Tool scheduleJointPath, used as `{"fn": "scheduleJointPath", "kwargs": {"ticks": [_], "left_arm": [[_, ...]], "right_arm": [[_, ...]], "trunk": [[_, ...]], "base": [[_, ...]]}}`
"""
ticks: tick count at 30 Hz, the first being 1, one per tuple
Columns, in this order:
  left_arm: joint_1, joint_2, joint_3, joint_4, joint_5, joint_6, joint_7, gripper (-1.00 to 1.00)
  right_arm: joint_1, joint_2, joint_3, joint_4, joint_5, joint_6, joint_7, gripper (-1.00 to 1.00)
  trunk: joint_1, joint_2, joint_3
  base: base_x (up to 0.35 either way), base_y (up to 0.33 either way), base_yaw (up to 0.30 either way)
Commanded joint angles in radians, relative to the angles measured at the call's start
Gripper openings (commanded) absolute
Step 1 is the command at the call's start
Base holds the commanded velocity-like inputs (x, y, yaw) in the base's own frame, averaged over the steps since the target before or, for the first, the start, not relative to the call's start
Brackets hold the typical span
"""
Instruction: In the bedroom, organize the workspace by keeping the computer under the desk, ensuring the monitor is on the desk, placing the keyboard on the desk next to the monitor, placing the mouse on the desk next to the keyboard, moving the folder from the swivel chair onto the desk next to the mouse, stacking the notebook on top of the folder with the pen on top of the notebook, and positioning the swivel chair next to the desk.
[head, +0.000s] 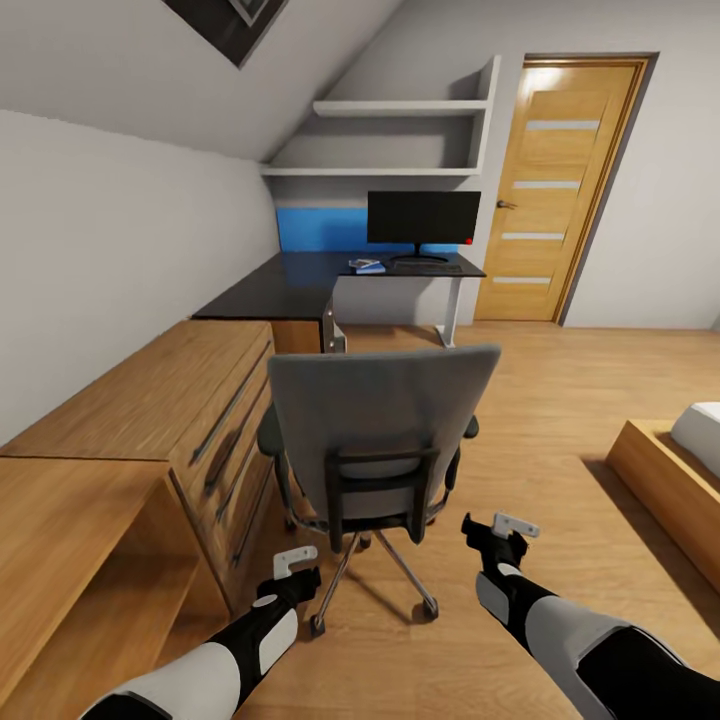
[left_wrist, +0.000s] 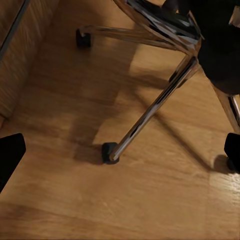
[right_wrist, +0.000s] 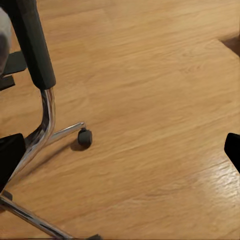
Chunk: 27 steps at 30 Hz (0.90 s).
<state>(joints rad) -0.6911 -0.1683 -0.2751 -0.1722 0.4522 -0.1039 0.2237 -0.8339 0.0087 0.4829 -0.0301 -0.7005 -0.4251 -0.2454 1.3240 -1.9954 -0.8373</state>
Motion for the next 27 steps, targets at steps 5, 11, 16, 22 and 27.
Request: {"fn": "scheduleJointPath", "kwargs": {"ticks": [5, 11, 16, 22, 27], "left_arm": [[-0.001, 0.000, -0.010, 0.000, 0.008, -0.003, 0.005, 1.00], [-0.001, 0.000, -0.013, 0.000, 0.008, -0.003, 0.005, 1.00], [-0.001, -0.001, -0.013, 0.000, 0.008, -0.003, 0.005, 1.00], [-0.001, -0.001, -0.013, 0.000, 0.008, -0.003, 0.004, 1.00], [-0.001, -0.001, -0.014, 0.000, 0.008, -0.003, 0.004, 1.00]], "right_arm": [[-0.001, 0.006, 0.013, 0.013, 0.014, -0.001, 0.023, 1.00], [-0.001, 0.009, 0.014, 0.017, 0.029, -0.001, 0.033, 1.00], [-0.001, 0.010, 0.014, 0.018, 0.031, -0.001, 0.035, 1.00], [-0.001, 0.010, 0.014, 0.018, 0.033, -0.001, 0.035, 1.00], [-0.001, 0.010, 0.014, 0.018, 0.033, -0.002, 0.039, 1.00]], "trunk": [[0.019, -0.036, -0.017], [0.042, -0.078, -0.035], [0.061, -0.113, -0.051], [0.084, -0.155, -0.070], [0.103, -0.190, -0.086]], "base": [[0.000, 0.000, 0.000], [0.000, 0.000, 0.000], [0.000, 0.000, 0.000], [0.000, 0.000, 0.000], [0.000, 0.000, 0.000]]}}
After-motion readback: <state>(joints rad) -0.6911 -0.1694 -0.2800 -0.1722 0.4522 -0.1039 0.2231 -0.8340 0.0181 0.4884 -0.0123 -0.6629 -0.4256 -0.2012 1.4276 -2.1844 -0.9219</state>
